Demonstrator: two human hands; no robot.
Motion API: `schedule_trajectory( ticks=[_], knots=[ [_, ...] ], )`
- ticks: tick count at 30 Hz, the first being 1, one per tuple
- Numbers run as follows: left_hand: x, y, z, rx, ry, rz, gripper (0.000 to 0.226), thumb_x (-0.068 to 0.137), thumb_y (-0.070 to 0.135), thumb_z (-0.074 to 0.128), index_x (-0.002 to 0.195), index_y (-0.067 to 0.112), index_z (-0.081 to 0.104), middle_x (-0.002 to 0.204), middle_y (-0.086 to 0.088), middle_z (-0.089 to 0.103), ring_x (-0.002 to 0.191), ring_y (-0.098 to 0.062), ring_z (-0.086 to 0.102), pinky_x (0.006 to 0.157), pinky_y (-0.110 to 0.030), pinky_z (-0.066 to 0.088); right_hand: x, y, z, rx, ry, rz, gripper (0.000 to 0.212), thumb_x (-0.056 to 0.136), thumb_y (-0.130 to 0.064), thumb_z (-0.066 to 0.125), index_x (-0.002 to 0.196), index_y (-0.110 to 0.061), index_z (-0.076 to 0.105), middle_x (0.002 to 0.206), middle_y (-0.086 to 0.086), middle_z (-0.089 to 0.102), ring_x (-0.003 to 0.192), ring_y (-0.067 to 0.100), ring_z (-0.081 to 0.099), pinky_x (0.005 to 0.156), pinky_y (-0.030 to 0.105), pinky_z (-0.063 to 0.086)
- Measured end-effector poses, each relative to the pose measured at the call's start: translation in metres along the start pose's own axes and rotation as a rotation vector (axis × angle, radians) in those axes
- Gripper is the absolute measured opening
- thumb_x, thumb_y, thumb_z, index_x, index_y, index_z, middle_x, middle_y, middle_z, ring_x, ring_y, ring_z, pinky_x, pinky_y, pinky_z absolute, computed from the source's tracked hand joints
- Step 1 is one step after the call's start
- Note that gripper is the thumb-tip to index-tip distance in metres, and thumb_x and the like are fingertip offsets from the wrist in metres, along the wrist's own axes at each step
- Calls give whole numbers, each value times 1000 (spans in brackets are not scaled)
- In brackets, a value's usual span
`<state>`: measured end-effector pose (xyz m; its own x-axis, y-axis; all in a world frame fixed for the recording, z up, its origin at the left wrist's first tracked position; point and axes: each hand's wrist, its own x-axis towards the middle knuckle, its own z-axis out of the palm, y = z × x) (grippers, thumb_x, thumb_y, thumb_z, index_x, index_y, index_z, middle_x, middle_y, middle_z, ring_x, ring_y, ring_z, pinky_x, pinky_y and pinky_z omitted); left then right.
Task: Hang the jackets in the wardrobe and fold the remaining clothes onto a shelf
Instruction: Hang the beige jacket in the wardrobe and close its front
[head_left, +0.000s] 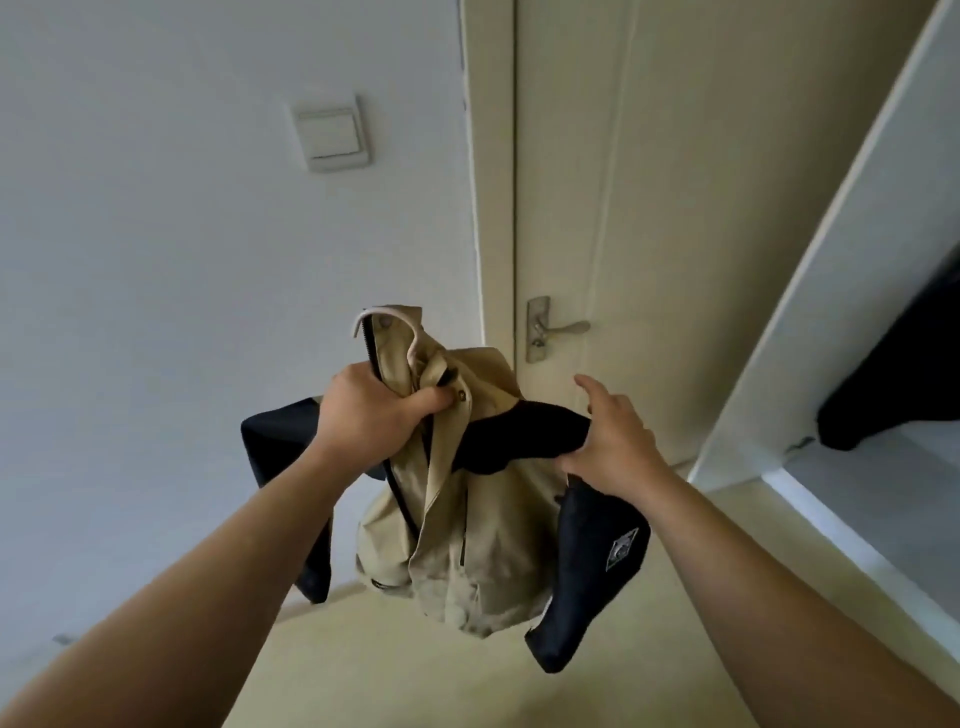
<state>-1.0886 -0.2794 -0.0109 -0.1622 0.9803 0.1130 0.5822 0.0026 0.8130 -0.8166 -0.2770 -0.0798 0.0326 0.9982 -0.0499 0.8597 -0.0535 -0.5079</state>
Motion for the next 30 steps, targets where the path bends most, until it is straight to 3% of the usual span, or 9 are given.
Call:
schedule_trajectory(
  ticks=[5, 8, 11, 14, 19, 24, 26, 28, 30],
  knots=[
    [33, 29, 44, -26, -43, 114, 38, 60, 59, 83, 70, 25, 69, 61, 13, 69, 64, -12, 70, 59, -30, 55, -21, 54, -21, 204, -27, 297, 117, 69, -23, 87, 158, -35, 12, 140, 11, 40, 119, 36, 55, 89, 39, 51],
    [51, 41, 59, -70, -111, 145, 32, 66, 52, 85, 73, 25, 69, 62, 18, 68, 59, -4, 67, 55, -24, 47, -40, 84, -37, 63, -26, 352, 67, 85, -11, 67, 145, -17, 40, 121, 14, 63, 102, 32, 63, 78, 35, 52],
    [60, 55, 76, -72, -233, 219, 37, 58, 58, 82, 70, 24, 71, 63, 19, 69, 60, 1, 65, 56, -25, 47, -56, 94, -64, -185, 56, 432, 24, 91, -14, 54, 113, -23, 58, 110, 7, 67, 96, 26, 63, 84, 38, 52],
    [60, 67, 97, -65, -333, 276, 48, 49, 70, 69, 70, 26, 72, 65, 12, 70, 67, -6, 67, 64, -27, 53, -67, 96, -90, -339, 331, 537, 24, 93, -15, 54, 115, -23, 60, 104, 6, 66, 94, 26, 63, 85, 41, 53],
    [55, 77, 132, -47, -462, 422, 44, 56, 68, 68, 67, 25, 70, 62, 12, 69, 60, -1, 64, 54, -24, 51, -99, 98, -109, -435, 420, 756, 22, 89, -10, 51, 97, -26, 65, 92, 0, 66, 82, 22, 57, 75, 32, 39],
    [40, 93, 178, -157, -583, 428, 40, 70, 51, 81, 60, 16, 65, 59, 7, 68, 52, -9, 64, 54, -34, 58, -124, 82, -108, -63, 278, 543, 62, 87, -9, 61, 146, -27, 48, 146, 0, 52, 134, 22, 47, 113, 47, 37],
    [28, 106, 198, -164, -656, 505, 46, 73, 52, 80, 58, 12, 62, 55, 2, 66, 51, -11, 64, 57, -36, 57, -130, 69, -103, -72, 283, 408, 59, 87, -33, 64, 143, -36, 48, 141, -9, 55, 130, 15, 50, 112, 42, 38],
    [16, 121, 219, -167, -752, 569, 46, 77, 48, 81, 59, 10, 62, 56, 1, 66, 53, -10, 64, 59, -36, 57, -133, 65, -93, -26, 227, 328, 41, 89, -62, 55, 126, -43, 54, 117, -19, 64, 109, 2, 60, 98, 23, 46],
    [7, 139, 241, -177, -817, 631, 47, 78, 49, 80, 58, 11, 61, 57, 2, 66, 53, -8, 63, 60, -36, 58, -137, 73, -85, 33, 304, 323, 32, 97, -61, 48, 120, -39, 55, 105, -20, 64, 94, -2, 61, 82, 14, 46]
  ],
)
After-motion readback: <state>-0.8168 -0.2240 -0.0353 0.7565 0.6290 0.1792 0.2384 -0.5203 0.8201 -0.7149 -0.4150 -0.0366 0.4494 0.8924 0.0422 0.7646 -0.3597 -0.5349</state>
